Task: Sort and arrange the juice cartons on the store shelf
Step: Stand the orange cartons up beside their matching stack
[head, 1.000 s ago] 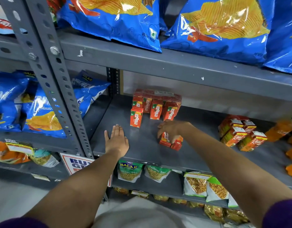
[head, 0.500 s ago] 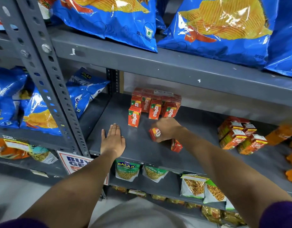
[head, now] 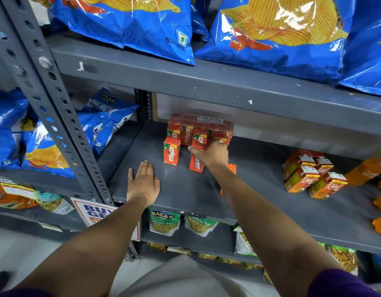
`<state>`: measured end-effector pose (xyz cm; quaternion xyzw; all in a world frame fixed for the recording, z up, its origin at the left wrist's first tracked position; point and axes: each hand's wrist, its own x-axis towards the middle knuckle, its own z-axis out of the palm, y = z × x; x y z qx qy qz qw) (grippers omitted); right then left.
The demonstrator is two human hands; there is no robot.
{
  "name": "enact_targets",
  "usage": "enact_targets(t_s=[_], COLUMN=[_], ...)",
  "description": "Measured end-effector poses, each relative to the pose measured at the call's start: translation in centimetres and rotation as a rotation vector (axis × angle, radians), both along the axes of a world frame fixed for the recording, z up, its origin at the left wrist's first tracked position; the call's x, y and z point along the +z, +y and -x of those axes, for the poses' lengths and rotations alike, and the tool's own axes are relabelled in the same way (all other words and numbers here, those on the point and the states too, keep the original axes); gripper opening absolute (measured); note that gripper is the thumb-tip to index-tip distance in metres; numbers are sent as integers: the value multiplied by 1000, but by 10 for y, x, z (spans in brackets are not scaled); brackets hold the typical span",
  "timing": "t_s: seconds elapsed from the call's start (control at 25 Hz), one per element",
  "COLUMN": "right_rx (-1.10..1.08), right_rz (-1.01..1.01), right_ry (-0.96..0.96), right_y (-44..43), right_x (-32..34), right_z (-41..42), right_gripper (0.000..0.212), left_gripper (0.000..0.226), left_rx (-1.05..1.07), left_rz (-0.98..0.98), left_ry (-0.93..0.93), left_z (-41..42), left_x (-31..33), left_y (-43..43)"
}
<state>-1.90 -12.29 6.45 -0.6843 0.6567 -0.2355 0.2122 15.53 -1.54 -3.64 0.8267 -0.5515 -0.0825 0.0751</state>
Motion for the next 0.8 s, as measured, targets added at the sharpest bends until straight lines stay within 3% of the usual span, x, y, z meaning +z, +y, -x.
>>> enact_targets(t_s=[0.16, 0.32, 0.44, 0.64, 0.8], right_rx=[36, 174, 309, 418, 474], right_rz=[8, 38, -9, 60, 74], right_ry=[44, 140, 98, 211, 173], right_y=[1, -2, -9, -16, -22], right_x=[-2, -1, 0, 7, 11], right_z=[-3, -6, -9, -10, 1], right_gripper=[77, 45, 40, 29, 56], left_gripper=[59, 59, 59, 59, 59], left_rx=[-1, 0, 2, 5, 7], left_rz=[9, 1, -1, 5, 11], left_ry=[-1, -5, -13, -6, -7], left_z=[0, 0, 0, 1, 0], left_x=[0, 1, 1, 2, 1], left_y=[0, 1, 0, 1, 1])
